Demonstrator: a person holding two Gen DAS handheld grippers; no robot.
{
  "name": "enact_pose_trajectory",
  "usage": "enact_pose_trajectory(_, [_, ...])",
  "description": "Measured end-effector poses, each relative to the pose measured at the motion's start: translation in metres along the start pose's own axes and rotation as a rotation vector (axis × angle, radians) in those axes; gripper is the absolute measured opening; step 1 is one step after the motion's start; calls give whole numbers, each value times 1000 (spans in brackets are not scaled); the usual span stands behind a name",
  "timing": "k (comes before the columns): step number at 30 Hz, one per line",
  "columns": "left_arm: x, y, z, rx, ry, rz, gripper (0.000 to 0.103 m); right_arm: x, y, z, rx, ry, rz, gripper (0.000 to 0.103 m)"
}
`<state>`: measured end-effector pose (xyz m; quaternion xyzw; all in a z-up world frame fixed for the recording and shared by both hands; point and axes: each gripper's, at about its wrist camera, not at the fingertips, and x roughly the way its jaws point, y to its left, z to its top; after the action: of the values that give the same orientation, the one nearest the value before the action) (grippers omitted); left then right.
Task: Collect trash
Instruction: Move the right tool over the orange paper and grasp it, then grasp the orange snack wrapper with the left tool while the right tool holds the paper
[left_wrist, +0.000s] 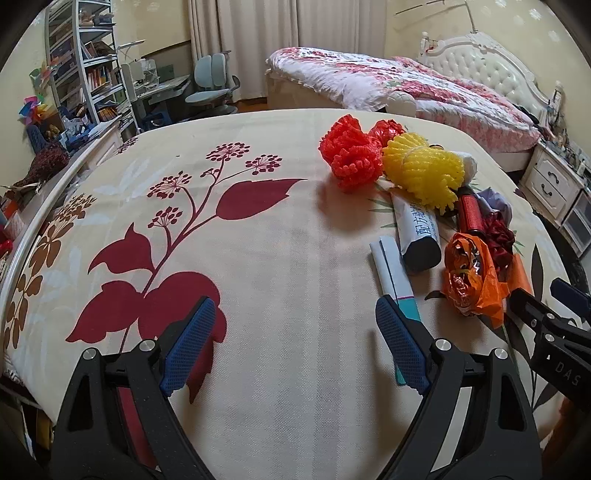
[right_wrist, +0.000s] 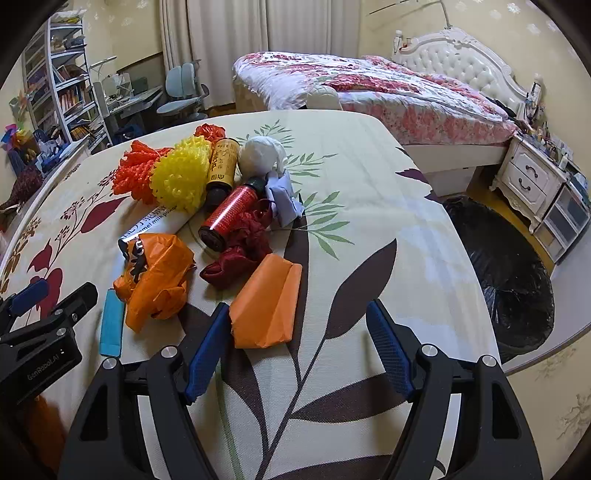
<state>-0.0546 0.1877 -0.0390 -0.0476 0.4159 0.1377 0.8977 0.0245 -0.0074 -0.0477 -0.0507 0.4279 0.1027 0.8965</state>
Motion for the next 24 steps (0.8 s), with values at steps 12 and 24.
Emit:
enact_pose_trajectory(12, [-1,-17,-1,18,9,-23,86,2,0,-4,-12,14,75,34])
enact_pose_trajectory(24, [-16,-29,6,2,-20,-44,86,-3,-17,-7,2,-16,61,34])
